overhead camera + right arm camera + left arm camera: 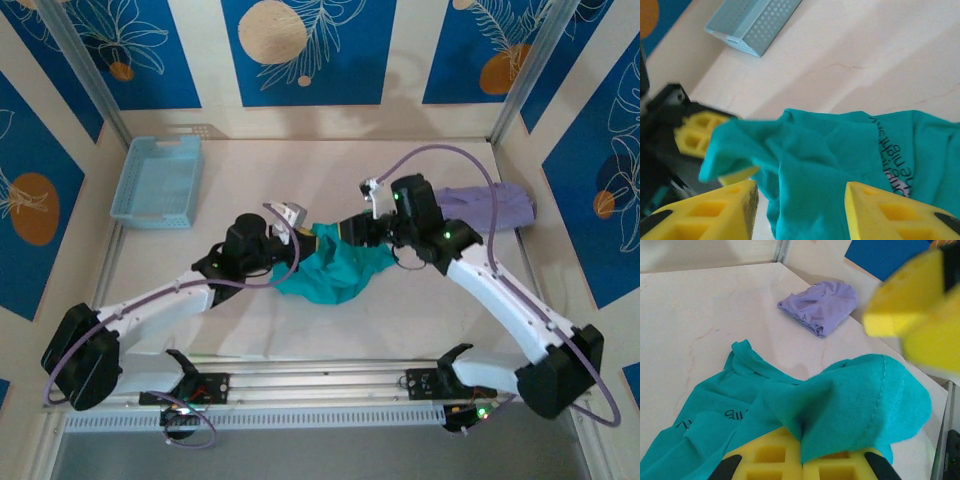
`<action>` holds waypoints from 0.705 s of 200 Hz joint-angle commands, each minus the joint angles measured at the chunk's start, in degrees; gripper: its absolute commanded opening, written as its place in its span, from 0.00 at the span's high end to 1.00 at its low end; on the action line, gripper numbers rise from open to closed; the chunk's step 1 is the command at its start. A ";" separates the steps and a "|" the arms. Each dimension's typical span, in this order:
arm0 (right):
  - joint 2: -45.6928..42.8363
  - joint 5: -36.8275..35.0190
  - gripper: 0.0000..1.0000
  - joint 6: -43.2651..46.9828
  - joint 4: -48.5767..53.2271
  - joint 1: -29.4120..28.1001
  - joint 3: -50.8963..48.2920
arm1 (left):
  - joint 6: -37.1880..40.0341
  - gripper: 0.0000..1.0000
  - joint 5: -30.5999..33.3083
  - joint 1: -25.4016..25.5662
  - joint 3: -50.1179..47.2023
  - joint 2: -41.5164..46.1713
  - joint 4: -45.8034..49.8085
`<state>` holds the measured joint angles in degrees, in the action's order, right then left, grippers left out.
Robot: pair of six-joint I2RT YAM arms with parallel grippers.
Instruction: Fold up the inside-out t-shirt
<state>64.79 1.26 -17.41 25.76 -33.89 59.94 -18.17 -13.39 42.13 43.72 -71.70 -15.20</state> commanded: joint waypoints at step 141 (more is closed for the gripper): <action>0.23 39.03 1.00 -0.24 -27.30 6.28 -10.86 | -10.85 0.95 -5.05 -9.97 -3.79 6.35 0.70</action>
<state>64.79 19.94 -15.88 5.43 -29.19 49.06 -25.12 -14.48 35.70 41.85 -66.35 -12.99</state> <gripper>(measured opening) 0.045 0.043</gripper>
